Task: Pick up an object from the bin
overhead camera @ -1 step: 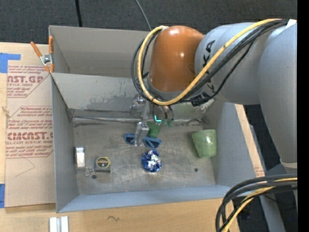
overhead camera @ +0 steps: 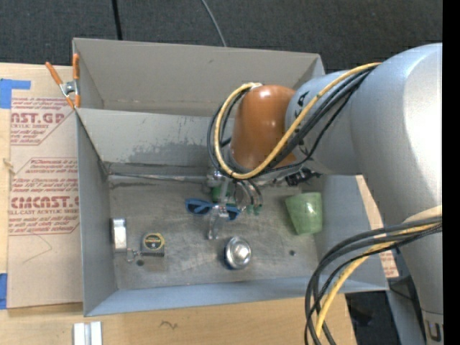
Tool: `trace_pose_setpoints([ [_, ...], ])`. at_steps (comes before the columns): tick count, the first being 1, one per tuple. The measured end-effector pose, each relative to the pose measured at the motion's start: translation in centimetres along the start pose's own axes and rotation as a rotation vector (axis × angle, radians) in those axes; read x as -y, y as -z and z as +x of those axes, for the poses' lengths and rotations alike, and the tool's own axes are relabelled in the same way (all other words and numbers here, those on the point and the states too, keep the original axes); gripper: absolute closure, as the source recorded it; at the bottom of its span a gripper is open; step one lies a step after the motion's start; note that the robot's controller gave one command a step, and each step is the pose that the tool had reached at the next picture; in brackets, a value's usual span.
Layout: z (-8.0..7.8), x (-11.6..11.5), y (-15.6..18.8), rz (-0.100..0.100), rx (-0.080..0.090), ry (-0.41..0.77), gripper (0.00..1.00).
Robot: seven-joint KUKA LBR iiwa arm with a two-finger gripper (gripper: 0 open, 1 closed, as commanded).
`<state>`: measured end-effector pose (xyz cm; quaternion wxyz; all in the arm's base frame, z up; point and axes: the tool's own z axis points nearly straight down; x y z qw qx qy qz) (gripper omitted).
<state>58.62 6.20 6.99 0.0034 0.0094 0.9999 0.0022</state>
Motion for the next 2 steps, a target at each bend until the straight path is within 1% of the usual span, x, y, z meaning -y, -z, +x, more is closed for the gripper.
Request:
trace_pose_setpoints([
  [1, 0.5, -0.3, 3.2, 0.003, -0.003, -0.032, 0.0],
  [2, 0.5, -0.3, 4.8, 0.003, -0.003, -0.03, 0.0],
])
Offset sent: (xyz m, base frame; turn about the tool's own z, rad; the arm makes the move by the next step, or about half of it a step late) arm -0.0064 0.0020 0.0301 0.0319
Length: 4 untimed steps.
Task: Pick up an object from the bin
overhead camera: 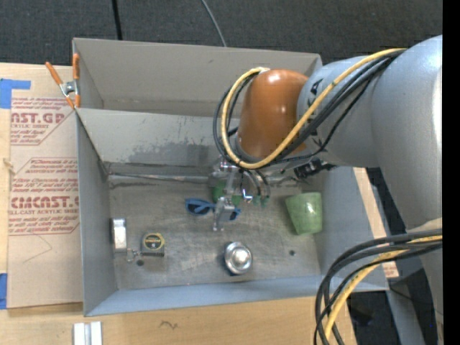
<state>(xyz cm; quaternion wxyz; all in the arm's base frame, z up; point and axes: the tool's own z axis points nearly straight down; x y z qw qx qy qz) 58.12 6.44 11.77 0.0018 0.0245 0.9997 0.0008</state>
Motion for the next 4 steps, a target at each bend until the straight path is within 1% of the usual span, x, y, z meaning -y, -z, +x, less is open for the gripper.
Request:
trace_pose_setpoints([
  [1, -0.2, 0.2, -4.7, -0.002, 0.004, -0.029, 0.0],
  [2, -0.3, 0.1, -4.5, -0.001, 0.0, -0.028, 0.0],
  [3, -0.4, 0.1, -4.3, -0.001, -0.002, -0.028, 1.0],
  [4, -0.7, 0.0, 3.4, -0.001, 0.006, -0.027, 1.0],
])
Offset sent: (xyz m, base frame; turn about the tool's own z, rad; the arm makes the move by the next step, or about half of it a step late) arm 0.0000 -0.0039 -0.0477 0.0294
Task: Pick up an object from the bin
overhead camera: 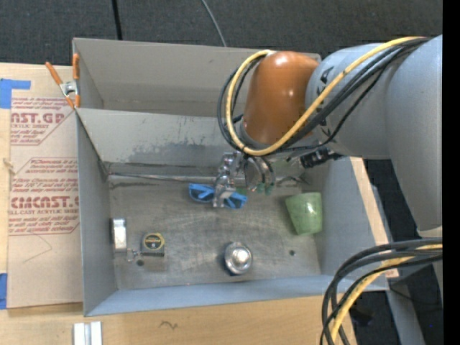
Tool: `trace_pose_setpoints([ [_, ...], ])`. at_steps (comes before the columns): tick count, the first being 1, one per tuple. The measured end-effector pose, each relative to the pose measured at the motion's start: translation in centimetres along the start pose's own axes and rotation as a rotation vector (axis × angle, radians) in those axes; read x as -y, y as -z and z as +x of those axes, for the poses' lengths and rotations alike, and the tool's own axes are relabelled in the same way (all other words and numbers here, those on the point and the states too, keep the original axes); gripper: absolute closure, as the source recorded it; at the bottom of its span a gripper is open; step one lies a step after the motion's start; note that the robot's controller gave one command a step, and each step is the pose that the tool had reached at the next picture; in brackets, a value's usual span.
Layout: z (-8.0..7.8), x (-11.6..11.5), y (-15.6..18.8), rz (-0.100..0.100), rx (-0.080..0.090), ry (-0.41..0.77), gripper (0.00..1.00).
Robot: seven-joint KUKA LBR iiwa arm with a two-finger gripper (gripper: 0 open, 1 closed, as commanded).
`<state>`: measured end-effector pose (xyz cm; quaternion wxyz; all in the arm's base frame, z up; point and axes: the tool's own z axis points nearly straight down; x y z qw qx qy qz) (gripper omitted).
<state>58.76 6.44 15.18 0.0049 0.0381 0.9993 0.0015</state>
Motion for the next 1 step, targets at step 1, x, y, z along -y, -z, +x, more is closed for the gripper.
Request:
trace_pose_setpoints([
  [1, -0.16, -0.12, 3.8, 0.0, -0.003, 0.001, 1.0],
])
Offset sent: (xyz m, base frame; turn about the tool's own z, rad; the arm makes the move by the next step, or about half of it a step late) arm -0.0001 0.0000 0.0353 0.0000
